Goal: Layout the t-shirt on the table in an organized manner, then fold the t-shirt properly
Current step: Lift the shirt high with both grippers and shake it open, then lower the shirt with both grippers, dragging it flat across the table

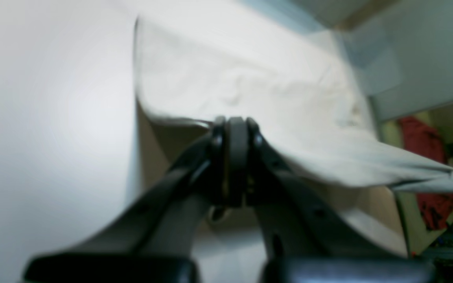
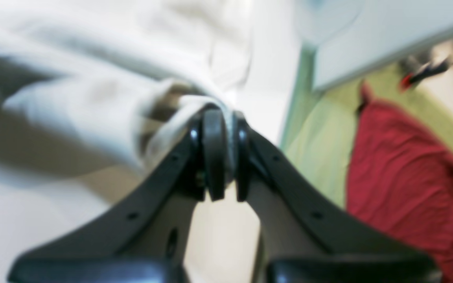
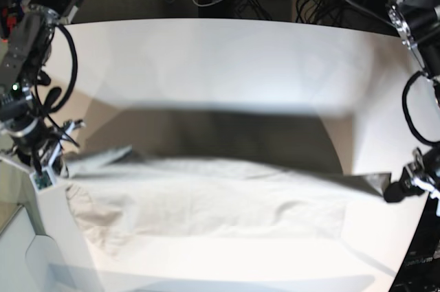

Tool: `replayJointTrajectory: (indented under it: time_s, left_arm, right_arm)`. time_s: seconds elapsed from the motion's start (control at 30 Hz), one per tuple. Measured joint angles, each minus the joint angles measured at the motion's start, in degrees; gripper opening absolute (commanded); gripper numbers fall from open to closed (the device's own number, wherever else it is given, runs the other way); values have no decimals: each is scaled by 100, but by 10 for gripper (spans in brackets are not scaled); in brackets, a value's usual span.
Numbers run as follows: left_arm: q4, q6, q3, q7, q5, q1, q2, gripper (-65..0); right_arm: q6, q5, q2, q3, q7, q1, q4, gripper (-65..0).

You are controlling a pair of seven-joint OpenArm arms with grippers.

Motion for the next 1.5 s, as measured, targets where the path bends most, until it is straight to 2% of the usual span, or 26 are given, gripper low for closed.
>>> replayJointTrajectory:
  time_s: [0.1,0.23,0.37,0.53,0.63,0.8,0.83,1.0,1.13,1.27,1.4,1.5]
  left_arm:
    - [-11,-2,13,-22,-39,-61,20,-647]
    - [26,7,26,-42,-42,-192,4,-647]
    - [-216,26,146,-48,109,-824,76,-647]
    - [-542,-4,424,-221,1064,-1880,468,-647]
    - [-870,20,739,-754,1853,-2406,767,-647]
    - [-1488,11,1582,-1582,2481,-3300,1097,-647]
    - [-1679,-2,1740,-1810,2514,-3464,1104,-647]
    - [-2542,22,2181,-2271,2603,-4037,1163,-647]
    - [-2924,28,2234,-2745,2658,-4350,1145,-647]
    - [-3147,46,2476,-2872,2643,-5040,1117,-647]
    - [-3051,22,2538,-3077,2479,-5366,1130,-647]
    - [-3053,-2,2516,-2684,2590,-5178,1128,-647]
  right_arm:
    - [0,26,50,-15,247,20,2,-638]
    - [0,50,42,-39,197,326,0,-638]
    - [0,61,68,-61,214,966,-317,-638]
    - [0,50,463,-291,219,2035,-1401,-638]
    - [0,4,651,-448,219,2717,-2328,-638]
    - [0,37,857,-616,286,3895,-3766,-638]
    - [0,-4,894,-625,361,4105,-4004,-638]
    - [0,-201,1078,-990,824,4791,-4944,-638]
    - [0,-435,1010,-1187,1123,5184,-5222,-638]
    - [0,-772,960,-1145,1412,5836,-5178,-638]
    - [0,-726,922,-1137,1447,6424,-5141,-638]
    - [0,-767,962,-1108,975,6435,-4798,-638]
